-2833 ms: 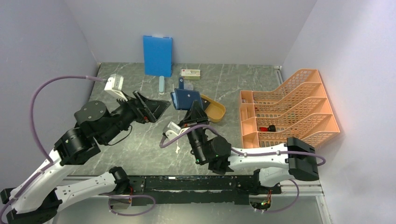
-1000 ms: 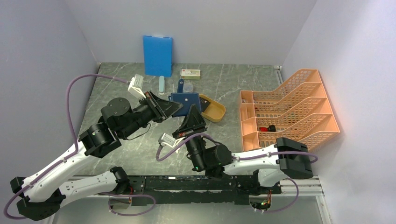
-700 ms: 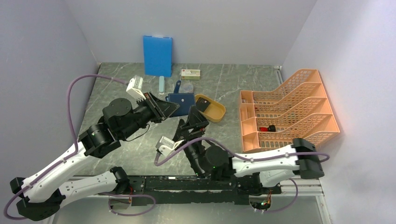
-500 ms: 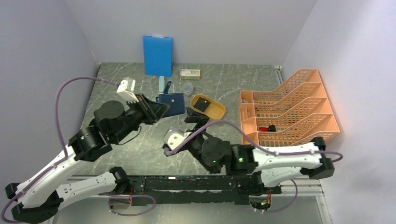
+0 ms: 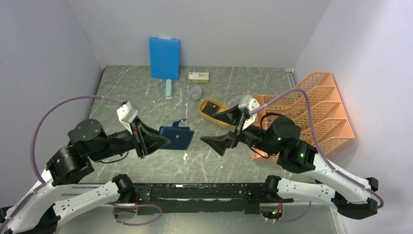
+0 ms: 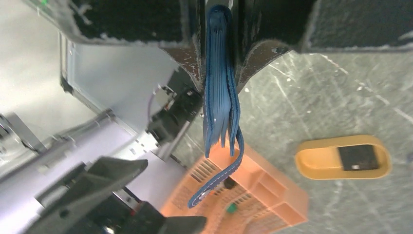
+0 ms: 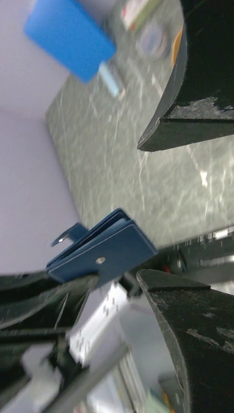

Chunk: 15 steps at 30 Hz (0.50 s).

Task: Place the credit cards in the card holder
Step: Adjust the card holder.

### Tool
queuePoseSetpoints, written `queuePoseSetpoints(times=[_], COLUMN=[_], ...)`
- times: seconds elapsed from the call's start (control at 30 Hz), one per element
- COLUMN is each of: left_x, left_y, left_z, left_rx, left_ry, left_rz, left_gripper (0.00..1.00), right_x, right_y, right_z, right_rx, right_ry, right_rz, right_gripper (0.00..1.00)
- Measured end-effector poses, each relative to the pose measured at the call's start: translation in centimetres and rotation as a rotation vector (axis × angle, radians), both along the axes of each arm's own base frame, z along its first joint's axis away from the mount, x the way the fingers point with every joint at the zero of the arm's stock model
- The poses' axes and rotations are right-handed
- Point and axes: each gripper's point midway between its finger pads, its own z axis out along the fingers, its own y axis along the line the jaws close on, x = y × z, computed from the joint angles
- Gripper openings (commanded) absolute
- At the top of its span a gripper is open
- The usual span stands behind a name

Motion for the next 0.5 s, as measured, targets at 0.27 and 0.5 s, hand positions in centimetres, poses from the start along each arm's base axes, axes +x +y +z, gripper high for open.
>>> queuePoseSetpoints(times=[0.27,0.5], left_x=[-3.6,-4.8], left_y=[-1.3,-3.1], left_z=[-0.7,-2.7], left_rx=[-0.013,0.001], left_ry=[-0.020,0.032], left_rz=[-0.229,-0.361], left_gripper=[0.05,0.05], right_x=[-3.0,-3.8], right_y=[2.1,0.8], right_z=[-1.2,0.6], right_rx=[0.073,0.125], right_ry=[0.150,0.091], right_rz=[0.205,0.223], right_gripper=[0.80,0.74])
